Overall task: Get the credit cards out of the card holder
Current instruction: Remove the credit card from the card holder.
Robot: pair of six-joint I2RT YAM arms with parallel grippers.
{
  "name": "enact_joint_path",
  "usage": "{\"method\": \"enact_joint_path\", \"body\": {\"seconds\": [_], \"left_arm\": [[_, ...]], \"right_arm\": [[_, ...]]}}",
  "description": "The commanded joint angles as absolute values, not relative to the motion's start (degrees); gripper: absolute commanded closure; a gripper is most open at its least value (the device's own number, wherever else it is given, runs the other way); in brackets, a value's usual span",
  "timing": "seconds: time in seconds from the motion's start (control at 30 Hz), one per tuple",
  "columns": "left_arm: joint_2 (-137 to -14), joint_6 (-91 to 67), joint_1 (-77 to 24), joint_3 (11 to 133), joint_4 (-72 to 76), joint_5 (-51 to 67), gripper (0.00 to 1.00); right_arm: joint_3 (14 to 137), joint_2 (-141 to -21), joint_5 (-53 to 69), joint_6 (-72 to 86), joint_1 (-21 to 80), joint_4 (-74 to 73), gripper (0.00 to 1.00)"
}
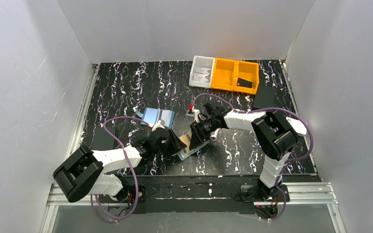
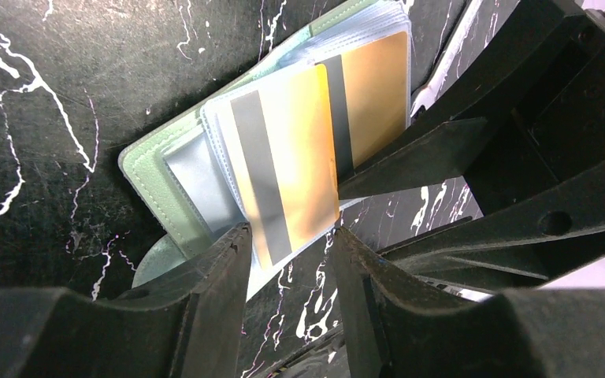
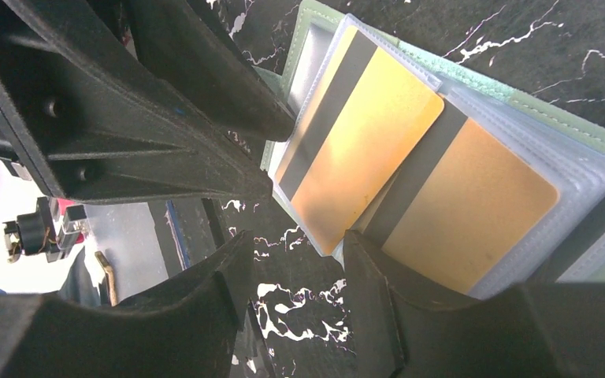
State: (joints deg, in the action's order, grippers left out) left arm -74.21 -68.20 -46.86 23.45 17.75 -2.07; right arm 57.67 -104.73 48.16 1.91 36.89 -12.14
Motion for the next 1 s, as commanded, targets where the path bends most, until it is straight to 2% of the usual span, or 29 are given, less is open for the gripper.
{"method": "enact_joint_path", "body": {"seconds": [0.0,0.43,0.97], "left_arm": [[-73.85,-68.74,-46.18,21.98,23.63,-1.23,0.59],[-72.41,-69.4,-45.87,16.53,36.89,-0.49,0.62],[-77.29,-69.2,-45.76,17.4,43.4,3.24,0.65]], "right_arm": [[58.38,-106.73,45.65,0.26,36.14,-14.31,0.44],[57.1,-108.21,49.76,5.0,33.1,-11.63,0.45],[56.32,-109.53,52.38,7.48,31.64,-10.02,0.46]]}}
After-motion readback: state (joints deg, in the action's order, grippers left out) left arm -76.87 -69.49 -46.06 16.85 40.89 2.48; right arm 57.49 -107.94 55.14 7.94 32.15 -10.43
